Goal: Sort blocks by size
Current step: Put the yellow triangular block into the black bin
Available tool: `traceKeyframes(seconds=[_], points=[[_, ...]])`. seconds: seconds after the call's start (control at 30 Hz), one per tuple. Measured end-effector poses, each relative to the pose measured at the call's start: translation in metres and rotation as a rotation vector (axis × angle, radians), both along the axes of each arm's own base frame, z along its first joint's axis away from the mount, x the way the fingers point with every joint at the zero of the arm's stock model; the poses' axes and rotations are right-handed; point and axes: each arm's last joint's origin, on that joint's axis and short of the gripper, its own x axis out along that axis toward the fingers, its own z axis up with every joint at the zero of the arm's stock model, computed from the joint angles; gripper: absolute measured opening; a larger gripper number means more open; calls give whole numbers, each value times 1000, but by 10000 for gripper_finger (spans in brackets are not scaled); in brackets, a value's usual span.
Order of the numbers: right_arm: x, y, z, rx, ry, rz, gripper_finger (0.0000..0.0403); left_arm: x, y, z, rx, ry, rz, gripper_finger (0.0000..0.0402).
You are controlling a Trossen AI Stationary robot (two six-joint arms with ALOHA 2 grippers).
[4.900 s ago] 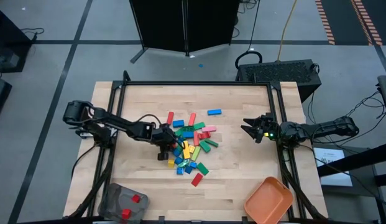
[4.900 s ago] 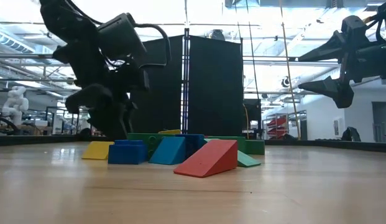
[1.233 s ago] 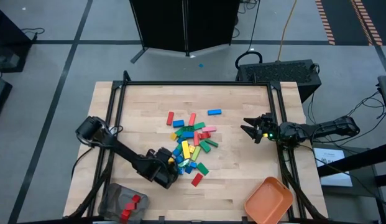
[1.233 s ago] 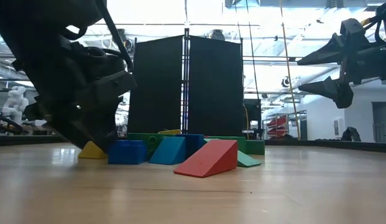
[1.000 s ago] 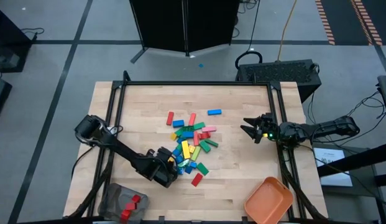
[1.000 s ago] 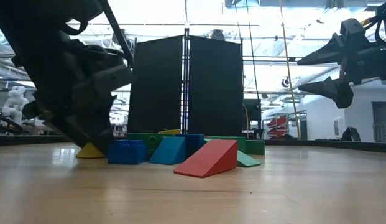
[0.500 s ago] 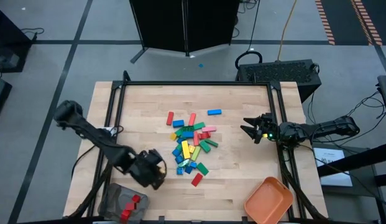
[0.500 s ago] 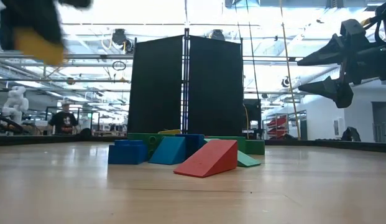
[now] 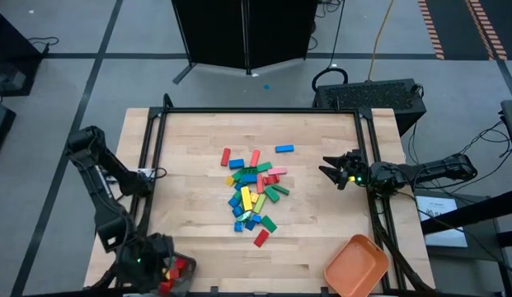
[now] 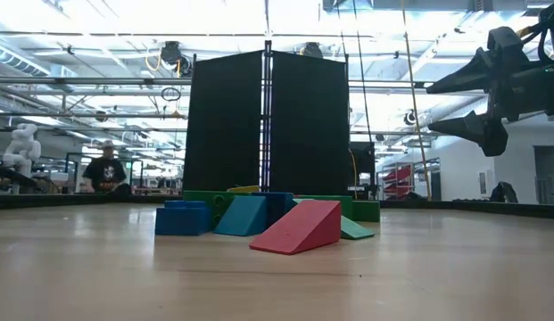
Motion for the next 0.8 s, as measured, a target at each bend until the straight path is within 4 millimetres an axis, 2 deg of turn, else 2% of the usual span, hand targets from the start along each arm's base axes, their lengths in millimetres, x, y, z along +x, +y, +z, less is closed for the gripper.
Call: traceKeyframes(seconds=[0.1,0.33,0.4,0.5,0.63,0.8], points=[[0,0,0,4,-2,0,329,-7,-4,-11,45,20,-25,132],[0,0,0,15,-6,-2,329,-7,-3,-23,93,42,-23,287],[0,0,0,14,-6,-3,329,-7,-2,-23,92,72,-13,314],[0,0,0,15,-7,-3,329,0,5,-22,81,117,39,330],[0,0,0,14,-7,-3,329,17,29,-12,117,69,190,326],[0,0,0,5,-3,-2,329,40,83,6,381,-113,476,321]])
